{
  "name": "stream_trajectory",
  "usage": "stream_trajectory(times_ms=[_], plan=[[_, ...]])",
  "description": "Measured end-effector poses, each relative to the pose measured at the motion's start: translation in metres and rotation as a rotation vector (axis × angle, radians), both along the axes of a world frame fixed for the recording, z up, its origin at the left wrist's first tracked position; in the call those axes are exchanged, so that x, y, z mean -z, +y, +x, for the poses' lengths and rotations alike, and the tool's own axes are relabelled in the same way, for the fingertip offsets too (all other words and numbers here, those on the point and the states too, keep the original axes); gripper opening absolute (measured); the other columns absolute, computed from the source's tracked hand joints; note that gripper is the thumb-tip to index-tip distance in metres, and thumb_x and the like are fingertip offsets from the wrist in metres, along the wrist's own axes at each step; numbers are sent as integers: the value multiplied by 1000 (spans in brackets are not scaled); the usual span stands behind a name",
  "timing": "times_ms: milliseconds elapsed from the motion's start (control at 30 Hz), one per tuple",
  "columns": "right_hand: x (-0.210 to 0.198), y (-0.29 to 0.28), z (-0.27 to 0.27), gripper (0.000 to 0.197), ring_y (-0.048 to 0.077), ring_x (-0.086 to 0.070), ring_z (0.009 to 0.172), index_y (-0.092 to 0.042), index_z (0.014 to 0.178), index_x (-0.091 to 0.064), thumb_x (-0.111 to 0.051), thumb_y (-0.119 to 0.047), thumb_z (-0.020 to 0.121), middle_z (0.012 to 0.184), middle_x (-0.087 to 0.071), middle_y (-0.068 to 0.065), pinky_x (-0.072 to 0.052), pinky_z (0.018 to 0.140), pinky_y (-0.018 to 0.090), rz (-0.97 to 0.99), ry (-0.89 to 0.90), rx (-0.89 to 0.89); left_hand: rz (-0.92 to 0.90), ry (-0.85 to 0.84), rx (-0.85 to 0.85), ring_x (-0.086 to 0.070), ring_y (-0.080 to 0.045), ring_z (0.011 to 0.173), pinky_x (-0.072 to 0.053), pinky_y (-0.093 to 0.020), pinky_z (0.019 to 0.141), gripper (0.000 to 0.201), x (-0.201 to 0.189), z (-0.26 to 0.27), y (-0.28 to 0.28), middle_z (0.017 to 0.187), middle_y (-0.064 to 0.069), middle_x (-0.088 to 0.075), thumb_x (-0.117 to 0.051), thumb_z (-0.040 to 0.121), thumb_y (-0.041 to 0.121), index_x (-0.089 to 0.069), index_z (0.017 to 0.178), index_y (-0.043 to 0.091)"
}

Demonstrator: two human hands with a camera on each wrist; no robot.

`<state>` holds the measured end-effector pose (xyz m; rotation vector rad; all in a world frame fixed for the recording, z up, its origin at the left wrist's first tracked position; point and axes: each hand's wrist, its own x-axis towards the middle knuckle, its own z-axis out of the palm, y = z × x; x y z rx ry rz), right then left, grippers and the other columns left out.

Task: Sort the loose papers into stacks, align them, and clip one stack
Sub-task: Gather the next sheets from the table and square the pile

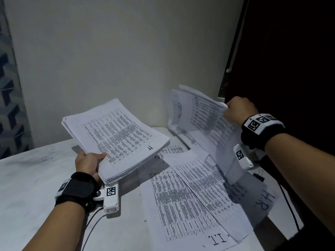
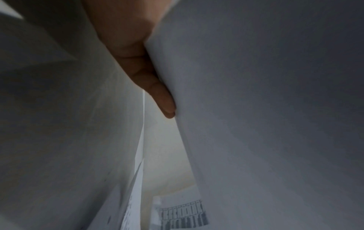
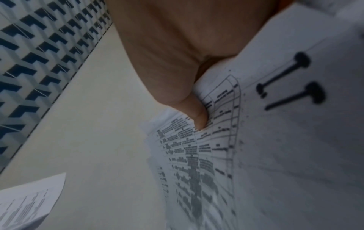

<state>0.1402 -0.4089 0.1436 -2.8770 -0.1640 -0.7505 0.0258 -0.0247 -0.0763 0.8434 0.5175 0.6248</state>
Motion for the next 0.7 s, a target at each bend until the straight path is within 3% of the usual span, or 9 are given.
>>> stream_trajectory(times_ms=[233,333,400,500,533,600,633,667,700], plan=[[-25,-2,-4,24,39,-68,81,-5,97,-77,-57,-18,93,82,-66,22,-48,69,36,288,-246,-67,14,-3,20,-68,-43,111,-52,-65,98,58,-2,-1,-3,127,-18,-69,-56,85,-23,-59,134,7],[-41,-6,0,15,18,-59,78,-6,81,-72,-61,-14,89,73,-54,13,-39,68,32,483,-282,-127,26,3,61,-67,-43,112,-51,-65,99,64,-3,-1,-4,128,-18,-69,-53,84,-26,-58,138,9],[-44,-5,5,11,13,-54,79,-6,80,-71,-67,-13,87,76,-55,8,-40,66,31,653,-239,-149,46,13,112,-67,-43,111,-51,-63,99,66,-5,-2,-6,127,-19,-68,-50,85,-27,-56,141,8],[-41,1,12,11,19,-67,74,-8,76,-69,-71,-4,86,87,-71,12,-58,69,34,1039,-107,-240,113,45,195,-68,-43,109,-55,-56,94,61,-9,-3,-11,126,-22,-69,-51,86,-27,-57,138,4],[-39,3,14,15,18,-71,67,-8,76,-66,-70,0,88,86,-75,12,-60,64,29,1172,-34,-280,144,70,223,-68,-42,108,-55,-52,92,58,-9,-2,-11,126,-22,-69,-52,87,-26,-58,137,2],[-29,4,21,12,11,-70,51,-5,84,-65,-65,3,93,64,-74,4,-57,49,23,1355,128,-344,207,104,277,-68,-39,110,-56,-44,88,54,-9,-2,-12,126,-19,-70,-53,87,-26,-60,133,1],[-21,3,25,5,11,-69,51,-5,91,-66,-65,-1,94,56,-71,-1,-58,49,24,1362,211,-345,238,112,314,-68,-36,111,-58,-40,85,52,-10,-2,-14,126,-18,-70,-54,87,-26,-61,131,1],[-12,3,26,5,13,-71,58,-6,100,-67,-66,-7,95,55,-71,-4,-61,57,27,1344,296,-357,264,125,345,-69,-34,110,-60,-34,78,51,-11,-2,-15,123,-16,-72,-53,87,-26,-62,129,1],[1,4,32,17,18,-71,67,-7,111,-68,-67,-12,94,61,-73,-3,-63,68,33,1293,363,-335,287,137,382,-71,-33,108,-61,-30,71,49,-12,-2,-16,120,-15,-74,-53,87,-26,-63,127,1]])
